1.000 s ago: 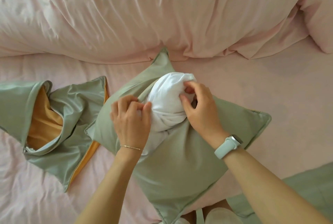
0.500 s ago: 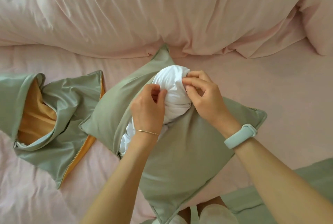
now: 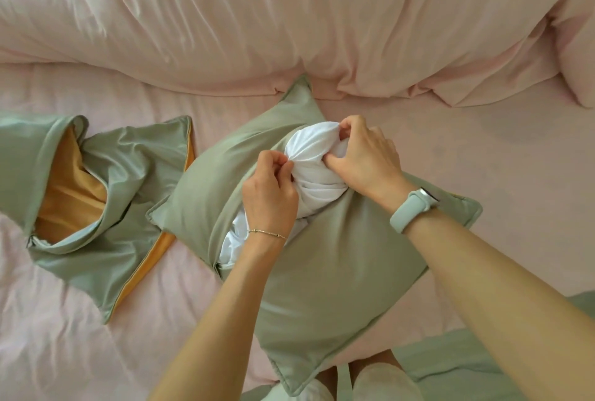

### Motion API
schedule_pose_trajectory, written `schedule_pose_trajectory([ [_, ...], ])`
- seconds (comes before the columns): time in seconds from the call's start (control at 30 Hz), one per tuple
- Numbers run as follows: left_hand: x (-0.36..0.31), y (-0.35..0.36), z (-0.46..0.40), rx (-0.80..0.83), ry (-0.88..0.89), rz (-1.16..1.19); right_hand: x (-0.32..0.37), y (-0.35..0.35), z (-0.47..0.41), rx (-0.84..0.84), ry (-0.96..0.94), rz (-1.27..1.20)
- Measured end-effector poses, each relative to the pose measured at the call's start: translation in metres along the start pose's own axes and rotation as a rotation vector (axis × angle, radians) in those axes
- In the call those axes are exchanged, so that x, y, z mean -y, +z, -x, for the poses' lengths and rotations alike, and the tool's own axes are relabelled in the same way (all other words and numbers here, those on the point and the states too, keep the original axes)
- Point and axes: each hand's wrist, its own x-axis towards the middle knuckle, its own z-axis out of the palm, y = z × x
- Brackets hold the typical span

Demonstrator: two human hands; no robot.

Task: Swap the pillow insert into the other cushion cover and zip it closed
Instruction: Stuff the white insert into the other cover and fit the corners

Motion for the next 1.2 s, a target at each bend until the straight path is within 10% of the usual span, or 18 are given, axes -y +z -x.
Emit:
schedule_pose_trajectory([
  [0.53,0.015,-0.014,0.003,-0.095,0.232,-0.467,0.009,-0.032,0.027,-0.177,-0.308,-0.517],
  [0.7,0.022,-0.025,0.004,0.02,0.411,-0.638,0.002,-0.028,0.022,-0.322,-0.012,-1.138],
  [1.2,-0.016,-0.029,-0.052,0.287,0.276,-0.188,0.003,0.006,0.015,-0.298,0.139,-0.978],
])
